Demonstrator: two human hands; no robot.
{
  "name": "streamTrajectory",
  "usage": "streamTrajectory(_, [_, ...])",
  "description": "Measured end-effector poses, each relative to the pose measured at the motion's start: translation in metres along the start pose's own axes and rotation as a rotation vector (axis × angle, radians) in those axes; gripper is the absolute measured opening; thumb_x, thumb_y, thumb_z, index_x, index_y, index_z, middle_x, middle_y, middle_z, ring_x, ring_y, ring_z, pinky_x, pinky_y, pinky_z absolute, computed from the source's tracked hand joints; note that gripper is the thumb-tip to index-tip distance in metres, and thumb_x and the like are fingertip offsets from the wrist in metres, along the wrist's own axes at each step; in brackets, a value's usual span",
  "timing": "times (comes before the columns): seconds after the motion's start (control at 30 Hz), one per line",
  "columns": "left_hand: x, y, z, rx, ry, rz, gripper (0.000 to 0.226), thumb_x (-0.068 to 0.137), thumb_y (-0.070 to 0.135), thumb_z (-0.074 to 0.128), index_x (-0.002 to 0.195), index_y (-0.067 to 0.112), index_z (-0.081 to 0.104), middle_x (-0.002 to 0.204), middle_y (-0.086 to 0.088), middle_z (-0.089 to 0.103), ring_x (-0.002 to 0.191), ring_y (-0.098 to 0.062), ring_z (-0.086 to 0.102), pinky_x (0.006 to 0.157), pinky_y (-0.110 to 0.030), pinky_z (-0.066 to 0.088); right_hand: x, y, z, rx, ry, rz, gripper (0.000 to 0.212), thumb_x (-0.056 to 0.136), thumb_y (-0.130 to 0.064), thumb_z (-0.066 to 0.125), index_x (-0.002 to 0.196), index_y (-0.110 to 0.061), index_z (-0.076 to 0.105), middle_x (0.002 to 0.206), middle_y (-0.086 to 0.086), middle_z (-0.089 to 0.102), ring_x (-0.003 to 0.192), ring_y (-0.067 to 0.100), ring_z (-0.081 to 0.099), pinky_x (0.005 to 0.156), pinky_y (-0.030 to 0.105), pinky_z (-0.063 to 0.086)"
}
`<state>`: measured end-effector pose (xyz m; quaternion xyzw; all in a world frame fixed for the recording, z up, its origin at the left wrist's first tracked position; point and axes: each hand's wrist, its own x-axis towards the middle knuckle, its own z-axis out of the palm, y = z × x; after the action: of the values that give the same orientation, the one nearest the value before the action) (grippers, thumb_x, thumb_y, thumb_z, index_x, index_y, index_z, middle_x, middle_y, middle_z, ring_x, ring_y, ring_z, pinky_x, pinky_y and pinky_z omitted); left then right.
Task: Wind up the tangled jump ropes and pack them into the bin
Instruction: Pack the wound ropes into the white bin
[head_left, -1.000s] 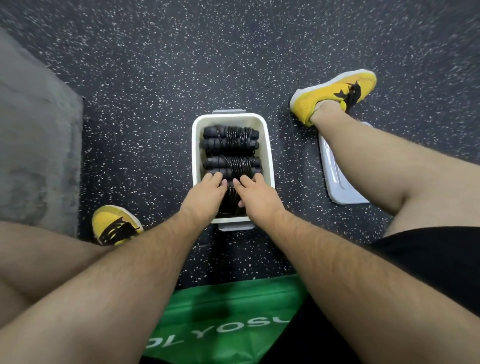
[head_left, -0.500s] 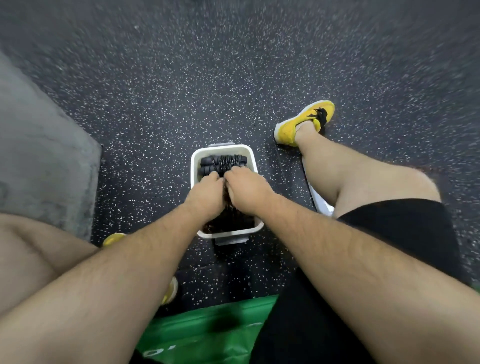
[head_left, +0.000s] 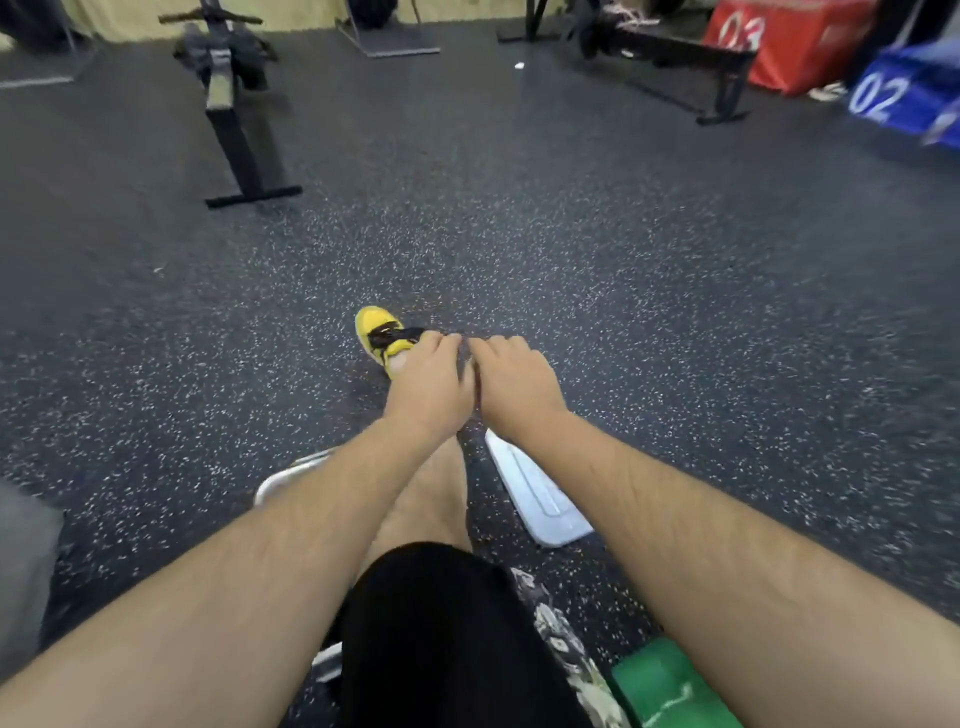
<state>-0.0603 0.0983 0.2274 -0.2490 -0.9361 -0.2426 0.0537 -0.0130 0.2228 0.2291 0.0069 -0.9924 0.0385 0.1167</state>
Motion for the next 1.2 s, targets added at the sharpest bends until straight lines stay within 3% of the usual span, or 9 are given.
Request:
streamTrajectory(0.13, [0.007,0.052,0.080,-0.019,-0.110,-0.079,0.035,0.104,0.031,0.043,0.129,0.010,0.055,0.129,-0.012,0.055,0.122,-0.033,0.052,0.096,-0.044,0.038,-0.026,0.067,0.033,-0.049,-0.042,0.126,0.037,0.092,-0.023,0.054,0.128,-0.016,0.051,0.118,0.003,0.059,0.109,0.028,0.055,0.082,0.037,0.045])
streamTrajectory(0.3, [-0.011,0.071,0.179,-0.060,-0.270,-0.170,0.046,0.105,0.036,0.043,0.141,0.009,0.047,0.146,-0.014,0.044,0.129,-0.032,0.048,0.104,-0.043,0.039,-0.064,0.130,0.102,-0.133,-0.176,0.295,0.041,0.080,-0.032,0.072,0.117,-0.016,0.063,0.097,0.002,0.064,0.087,0.025,0.062,0.065,0.035,0.048])
streamTrajectory(0.43, [-0.021,0.044,0.241,0.037,-0.514,-0.213,0.060,0.106,0.045,0.036,0.158,0.016,0.027,0.161,-0.013,0.028,0.145,-0.029,0.034,0.113,-0.041,0.034,-0.085,0.163,0.160,-0.143,-0.337,0.303,0.056,0.094,-0.037,0.059,0.142,-0.014,0.044,0.122,0.007,0.058,0.107,0.028,0.054,0.082,0.038,0.046])
streamTrajectory(0.53, [-0.023,0.019,0.270,0.077,-0.701,-0.309,0.063,0.106,0.050,0.034,0.162,0.025,0.017,0.166,-0.014,0.014,0.151,-0.031,0.022,0.118,-0.042,0.028,-0.088,0.177,0.194,-0.094,-0.421,0.348,0.058,0.100,-0.041,0.049,0.149,-0.016,0.031,0.136,0.008,0.049,0.119,0.030,0.047,0.092,0.041,0.042])
streamTrajectory(0.7, [-0.016,-0.001,0.307,0.032,-0.861,-0.462,0.071,0.103,0.050,0.040,0.162,0.029,0.006,0.167,-0.018,-0.002,0.151,-0.035,0.021,0.116,-0.045,0.031,-0.079,0.198,0.242,-0.029,-0.633,0.436,0.084,0.095,-0.053,0.056,0.157,-0.016,0.014,0.160,0.012,0.024,0.143,0.031,0.029,0.110,0.046,0.035])
streamTrajectory(0.83, [-0.002,0.002,0.321,-0.048,-0.820,-0.580,0.072,0.102,0.041,0.050,0.161,0.031,0.010,0.164,-0.022,-0.014,0.148,-0.038,0.025,0.104,-0.039,0.042,-0.075,0.205,0.269,0.112,-0.747,0.604,0.102,0.088,-0.058,0.063,0.159,-0.016,0.003,0.165,0.015,0.006,0.149,0.034,0.017,0.117,0.052,0.025])
streamTrajectory(0.93, [0.007,-0.003,0.320,-0.159,-0.709,-0.711,0.067,0.100,0.030,0.058,0.157,0.030,0.024,0.166,-0.020,-0.006,0.142,-0.037,0.033,0.098,-0.038,0.045,-0.076,0.194,0.281,0.175,-0.730,0.675,0.103,0.085,-0.057,0.068,0.158,-0.021,0.006,0.160,0.017,0.014,0.142,0.036,0.023,0.114,0.052,0.029])
streamTrajectory(1.03, [0.008,-0.009,0.318,-0.347,-0.623,-0.765,0.075,0.093,0.020,0.065,0.156,0.034,0.028,0.159,-0.009,0.023,0.140,-0.031,0.029,0.102,-0.038,0.044,-0.077,0.189,0.282,0.254,-0.599,0.811,0.108,0.076,-0.058,0.076,0.156,-0.029,0.009,0.142,0.014,0.029,0.128,0.032,0.030,0.104,0.046,0.038])
streamTrajectory(1.2, [0.028,0.006,0.297,-0.612,-0.432,-0.705,0.074,0.091,0.010,0.070,0.154,0.029,0.036,0.161,0.005,0.028,0.145,-0.022,0.030,0.108,-0.033,0.034,-0.076,0.203,0.246,0.396,-0.312,0.911,0.110,0.068,-0.056,0.082,0.153,-0.030,0.017,0.127,0.007,0.030,0.114,0.025,0.027,0.087,0.036,0.042])
